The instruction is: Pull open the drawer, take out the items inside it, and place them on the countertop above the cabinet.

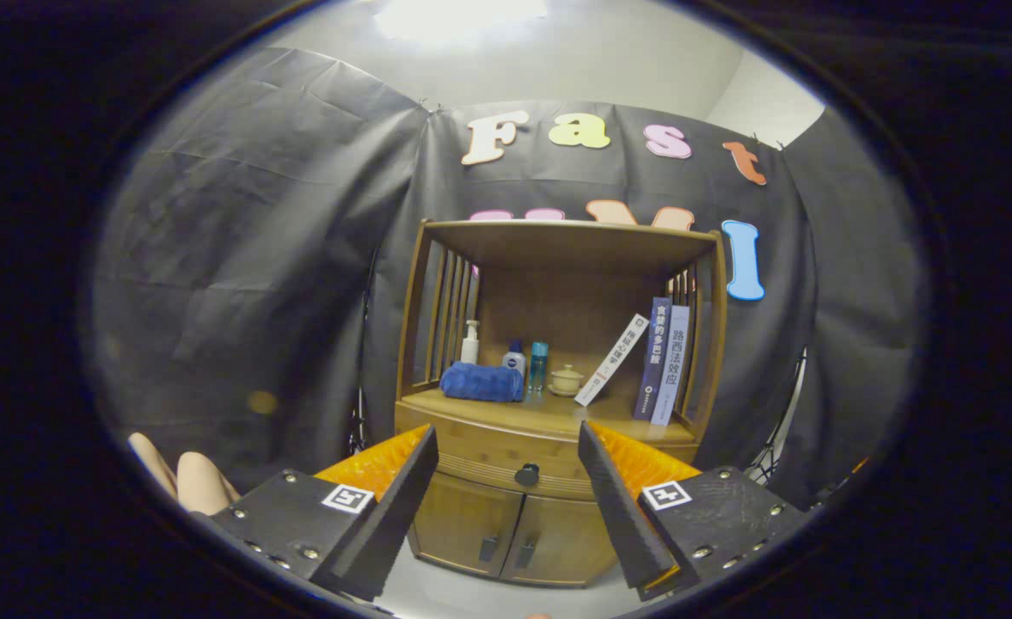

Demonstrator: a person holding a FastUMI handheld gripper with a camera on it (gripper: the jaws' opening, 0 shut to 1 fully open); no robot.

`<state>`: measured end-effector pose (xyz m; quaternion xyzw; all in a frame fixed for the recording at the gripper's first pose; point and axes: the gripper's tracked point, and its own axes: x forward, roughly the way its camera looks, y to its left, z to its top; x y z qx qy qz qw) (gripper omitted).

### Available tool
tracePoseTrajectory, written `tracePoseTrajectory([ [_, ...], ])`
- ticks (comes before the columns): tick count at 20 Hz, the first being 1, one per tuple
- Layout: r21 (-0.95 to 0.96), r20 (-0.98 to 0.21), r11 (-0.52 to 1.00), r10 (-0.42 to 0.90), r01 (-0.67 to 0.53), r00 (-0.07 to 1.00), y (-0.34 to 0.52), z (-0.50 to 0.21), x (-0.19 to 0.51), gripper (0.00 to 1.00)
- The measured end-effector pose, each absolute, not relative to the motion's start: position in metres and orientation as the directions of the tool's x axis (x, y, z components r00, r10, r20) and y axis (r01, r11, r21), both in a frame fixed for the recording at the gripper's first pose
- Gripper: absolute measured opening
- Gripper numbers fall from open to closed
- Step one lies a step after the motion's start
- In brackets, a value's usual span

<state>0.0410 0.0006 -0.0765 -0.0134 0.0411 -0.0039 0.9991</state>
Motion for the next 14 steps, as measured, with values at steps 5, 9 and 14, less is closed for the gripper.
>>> tracePoseTrajectory([
  [5, -0.032, -0.092, 0.999, -0.022, 0.019, 0.995, -0.006, -0.102, 0.065, 0.98],
  [9, -0.076, -0.082, 0.996, -0.044, 0.038, 0.996, -0.015, -0.121, 0.08, 0.98],
  [14, -0.102, -0.105, 0.995, -0.033, 0.023, 0.994, -0.01, -0.16, 0.09, 0.98],
])
